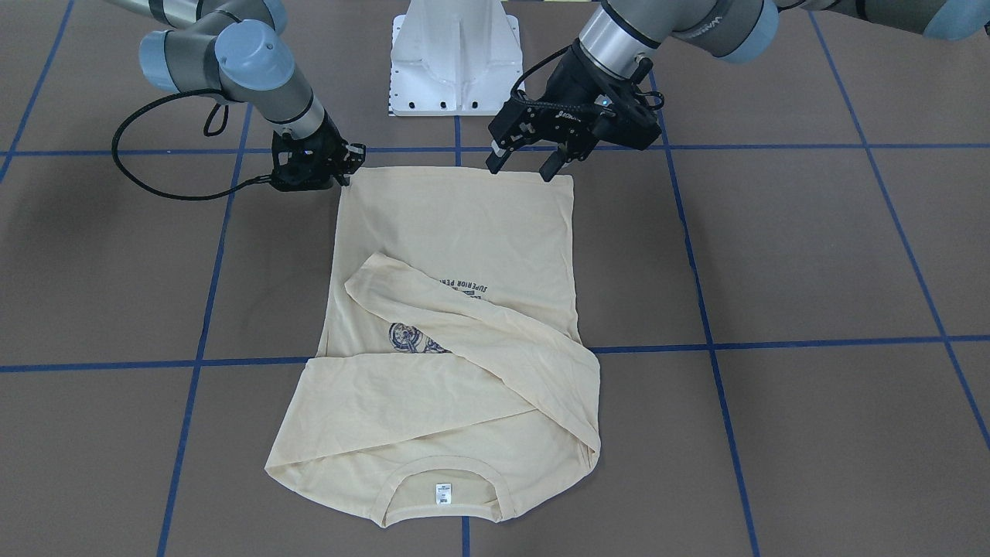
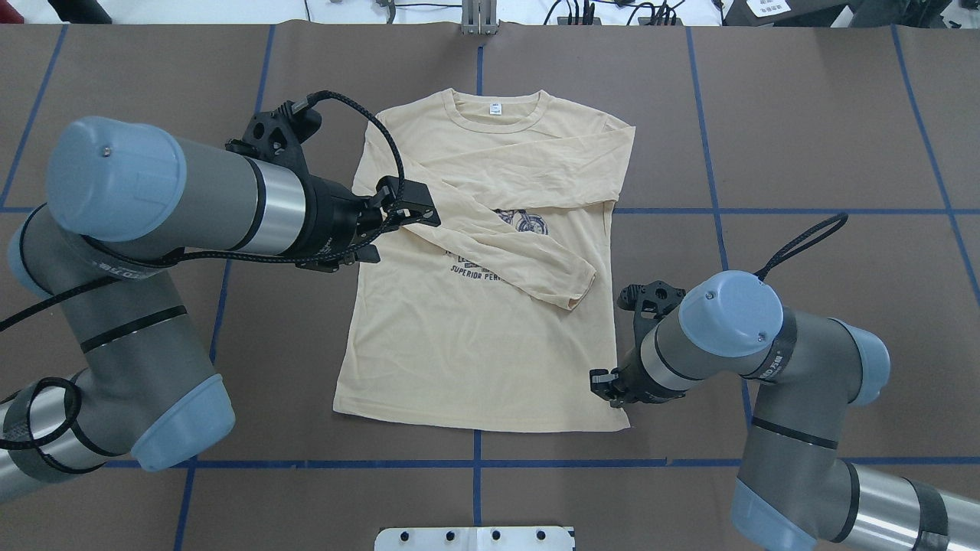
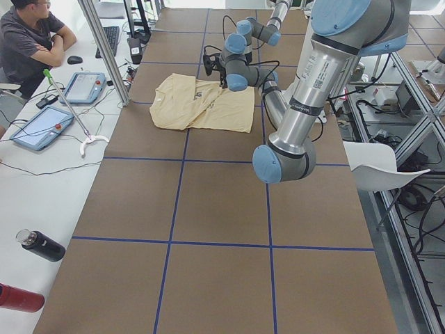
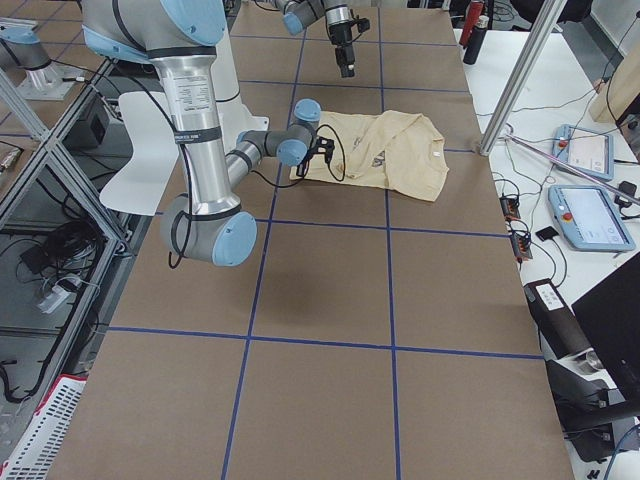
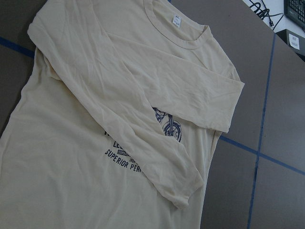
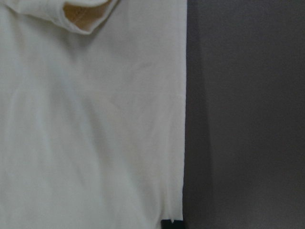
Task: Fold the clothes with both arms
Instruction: 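Hold the sleeve with the left gripper while the right gripper grasps the hem corner, then release the sleeve and move the left gripper to the other hem corner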
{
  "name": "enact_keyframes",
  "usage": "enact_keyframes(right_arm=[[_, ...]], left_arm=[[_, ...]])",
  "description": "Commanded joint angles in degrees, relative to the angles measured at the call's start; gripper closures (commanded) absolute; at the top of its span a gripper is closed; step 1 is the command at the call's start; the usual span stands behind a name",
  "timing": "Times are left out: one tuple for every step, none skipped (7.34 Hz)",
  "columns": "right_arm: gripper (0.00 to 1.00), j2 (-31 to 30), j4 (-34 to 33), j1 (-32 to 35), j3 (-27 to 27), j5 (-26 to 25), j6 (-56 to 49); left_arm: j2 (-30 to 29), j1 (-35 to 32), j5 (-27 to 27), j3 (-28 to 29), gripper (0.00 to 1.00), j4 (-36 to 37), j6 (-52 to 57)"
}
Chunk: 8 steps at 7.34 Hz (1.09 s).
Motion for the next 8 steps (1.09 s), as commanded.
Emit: enact_keyframes(right_arm=[[1.00, 0.22, 0.11, 0.00, 0.97, -0.23, 0.00], [1.00, 0.31, 0.29, 0.26, 2.63, -0.15, 0.00], [1.00, 0.48, 0.38, 0.27, 3.25, 0.03, 0.00], [1.00, 0.66, 0.64, 0.27, 3.87, 0.03, 0.00], [1.00, 0.66, 0.64, 0.44, 4.75, 0.03, 0.00], [1.00, 0.66, 0.64, 0.70, 5.28, 0.03, 0.00], [1.00, 0.66, 0.73, 1.05, 5.28, 0.12, 0.00], [1.00, 0.66, 0.73, 1.75, 5.37, 0.64, 0.00]], left_arm=[[2.28, 0.75, 0.00, -0.02, 0.00, 0.00, -0.09], [3.87, 1.89, 0.00, -0.54, 0.00, 0.18, -0.18], [5.28, 5.29, 1.13, -0.89, 0.00, 3.48, -0.18], [5.47, 8.98, 4.80, -0.90, 0.01, 7.87, -0.18], [6.51, 11.45, 6.14, -0.81, 0.01, 9.57, -0.18], [8.70, 13.39, 6.50, -0.81, 0.01, 9.76, -0.18], [9.68, 13.93, 6.94, -0.55, 0.02, 10.02, -0.09], [10.56, 14.37, 7.03, -0.29, 0.05, 11.15, -0.09]])
